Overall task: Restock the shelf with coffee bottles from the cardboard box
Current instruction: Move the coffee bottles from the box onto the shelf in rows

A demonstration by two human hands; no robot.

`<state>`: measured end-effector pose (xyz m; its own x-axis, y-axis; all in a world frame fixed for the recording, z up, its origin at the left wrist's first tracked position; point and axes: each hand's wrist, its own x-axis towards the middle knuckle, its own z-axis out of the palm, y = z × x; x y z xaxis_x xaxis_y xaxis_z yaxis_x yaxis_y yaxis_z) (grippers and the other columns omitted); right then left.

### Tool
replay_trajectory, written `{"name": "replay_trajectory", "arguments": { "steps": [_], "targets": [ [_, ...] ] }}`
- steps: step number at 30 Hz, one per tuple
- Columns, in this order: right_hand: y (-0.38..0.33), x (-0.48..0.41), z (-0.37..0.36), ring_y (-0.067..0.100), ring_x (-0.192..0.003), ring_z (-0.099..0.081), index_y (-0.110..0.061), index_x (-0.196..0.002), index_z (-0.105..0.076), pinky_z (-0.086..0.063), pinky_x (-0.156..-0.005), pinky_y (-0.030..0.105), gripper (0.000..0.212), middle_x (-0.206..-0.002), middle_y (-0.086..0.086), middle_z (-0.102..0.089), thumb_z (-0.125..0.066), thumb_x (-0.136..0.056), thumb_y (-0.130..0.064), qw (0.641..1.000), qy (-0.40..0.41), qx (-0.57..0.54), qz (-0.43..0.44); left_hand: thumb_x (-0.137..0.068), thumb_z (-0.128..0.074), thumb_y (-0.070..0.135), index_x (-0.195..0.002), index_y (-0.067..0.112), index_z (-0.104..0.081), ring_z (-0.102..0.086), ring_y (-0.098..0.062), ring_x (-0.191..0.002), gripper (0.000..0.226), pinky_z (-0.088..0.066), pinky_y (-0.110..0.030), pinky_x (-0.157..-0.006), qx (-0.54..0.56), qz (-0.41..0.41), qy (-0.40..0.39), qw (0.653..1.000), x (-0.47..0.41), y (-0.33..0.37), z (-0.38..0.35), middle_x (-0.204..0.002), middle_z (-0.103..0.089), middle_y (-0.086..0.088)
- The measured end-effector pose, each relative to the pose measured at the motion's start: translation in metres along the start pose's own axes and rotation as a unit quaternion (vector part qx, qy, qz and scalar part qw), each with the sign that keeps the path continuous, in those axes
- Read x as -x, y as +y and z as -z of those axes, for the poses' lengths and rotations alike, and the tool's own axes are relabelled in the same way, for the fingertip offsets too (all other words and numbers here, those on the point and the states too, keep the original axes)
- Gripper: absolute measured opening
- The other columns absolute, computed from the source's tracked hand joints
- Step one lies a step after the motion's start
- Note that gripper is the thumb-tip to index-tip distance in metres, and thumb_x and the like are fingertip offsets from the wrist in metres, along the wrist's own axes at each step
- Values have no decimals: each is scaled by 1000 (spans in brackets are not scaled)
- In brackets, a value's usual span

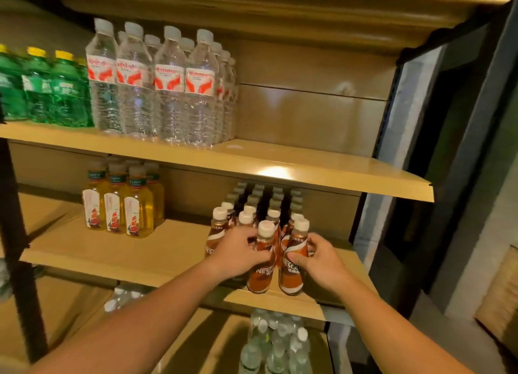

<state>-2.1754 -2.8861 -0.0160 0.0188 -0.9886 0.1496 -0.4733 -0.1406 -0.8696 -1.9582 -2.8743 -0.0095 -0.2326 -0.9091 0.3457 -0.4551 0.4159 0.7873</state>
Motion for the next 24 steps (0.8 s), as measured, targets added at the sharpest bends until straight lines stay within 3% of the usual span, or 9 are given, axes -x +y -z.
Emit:
{"name": "replay_trajectory", "arguments": {
  "steps": [5, 8, 11, 15, 21, 24],
  "targets": [
    [9, -5, 0, 9, -96, -69, -21, -108, -61, -56, -83, 27, 32, -103, -5, -73, -80, -84, -11, 1000, 6, -20, 7, -85, -77, 6, -122, 23, -66, -71, -3, -100, 43, -58, -31, -93, 33, 16, 13, 999, -6, -4, -14, -106, -76, 7],
    [15, -3, 0, 1, -92, -65, -22, -108, -56, -47, -66, 13, 33, -98, -11, -69, -79, -86, -11, 999, 21, -18, 17, -86, -76, 7, -120, 30, -62, -69, -2, -103, 44, -57, -33, -96, 39, 27, 27, 999, -9, -8, -20, -109, -74, 8],
    [21, -2, -1, 0, -94, -63, -28, -104, -54, -48, -70, 17, 33, -99, -15, -65, -79, -86, -16, 999, 38, -9, 32, -90, -73, 9, -117, 40, -55, -66, 2, -105, 45, -55, -26, -93, 41, 28, 29, 998, -6, -5, -24, -111, -71, 12],
    [28, 0, -6, 12, -100, -64, -31, -104, -57, -55, -90, 37, 32, -102, -16, -63, -80, -85, -19, 996, 71, -7, 45, -83, -79, 9, -121, 40, -51, -63, 9, -103, 56, -51, -17, -90, 15, 10, 51, 999, 1, -8, -34, -110, -69, 16],
    [33, 5, -14, 5, -98, -65, -40, -102, -56, -52, -83, 24, 37, -105, -13, -68, -78, -86, -15, 992, 93, -49, 68, -79, -82, 9, -131, 29, -55, -65, 4, -108, 61, -55, -21, -94, 22, -13, 79, 997, 6, -17, -46, -114, -70, 14],
    [36, 6, -16, 6, -99, -67, -36, -103, -58, -53, -82, 23, 34, -106, -11, -69, -78, -86, -14, 990, 98, -78, 59, -78, -83, 14, -133, 32, -55, -58, 5, -111, 65, -48, -11, -93, -4, -29, 90, 995, 8, -18, -51, -119, -60, 18]
  ]
}}
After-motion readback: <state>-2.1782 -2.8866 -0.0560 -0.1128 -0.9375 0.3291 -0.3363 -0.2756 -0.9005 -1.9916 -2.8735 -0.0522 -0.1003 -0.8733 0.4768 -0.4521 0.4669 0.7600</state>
